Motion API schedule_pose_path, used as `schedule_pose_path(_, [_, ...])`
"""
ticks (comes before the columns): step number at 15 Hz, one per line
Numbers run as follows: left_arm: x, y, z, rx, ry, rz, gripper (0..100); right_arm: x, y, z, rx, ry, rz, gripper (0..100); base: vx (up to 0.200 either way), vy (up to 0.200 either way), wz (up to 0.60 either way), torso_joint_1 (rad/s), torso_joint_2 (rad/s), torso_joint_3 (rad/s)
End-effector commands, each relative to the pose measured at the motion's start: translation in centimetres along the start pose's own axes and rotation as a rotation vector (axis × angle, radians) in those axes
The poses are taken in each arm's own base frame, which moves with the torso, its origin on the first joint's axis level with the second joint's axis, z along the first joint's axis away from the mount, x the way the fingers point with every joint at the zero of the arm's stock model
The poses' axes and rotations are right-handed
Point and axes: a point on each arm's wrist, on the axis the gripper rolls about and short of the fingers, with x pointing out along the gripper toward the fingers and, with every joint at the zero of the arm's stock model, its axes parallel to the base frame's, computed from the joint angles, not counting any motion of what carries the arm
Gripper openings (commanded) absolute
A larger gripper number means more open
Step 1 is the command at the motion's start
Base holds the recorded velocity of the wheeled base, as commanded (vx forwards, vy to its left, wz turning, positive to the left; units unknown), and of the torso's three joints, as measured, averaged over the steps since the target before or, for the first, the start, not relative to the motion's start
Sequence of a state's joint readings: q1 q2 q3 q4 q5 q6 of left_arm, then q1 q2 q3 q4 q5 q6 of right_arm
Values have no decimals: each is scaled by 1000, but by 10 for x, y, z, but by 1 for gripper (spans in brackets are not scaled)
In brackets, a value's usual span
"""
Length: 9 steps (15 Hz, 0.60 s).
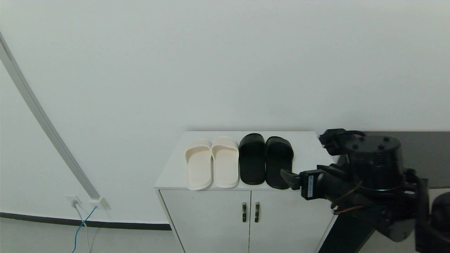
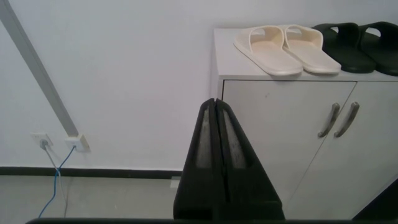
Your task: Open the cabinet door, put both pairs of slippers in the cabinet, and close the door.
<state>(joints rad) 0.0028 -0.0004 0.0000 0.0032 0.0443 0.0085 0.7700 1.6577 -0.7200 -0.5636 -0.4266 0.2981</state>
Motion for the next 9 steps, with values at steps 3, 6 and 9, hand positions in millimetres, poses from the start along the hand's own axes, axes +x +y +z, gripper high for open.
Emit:
schedule_pose_path(3, [0,0,0,-1,0,1,0,80,46,-23,-8,-8,-117,100,0,0,0,0,0,0])
schedule_pose_path(6, [0,0,0,-1,0,1,0,118,54,-29,0,-38,-205,100,0,0,0,0,0,0])
schedule_pose_path(9, [0,0,0,-1,0,1,0,163,46,-28,29,-83,-311,100,0,0,0,0,0,0])
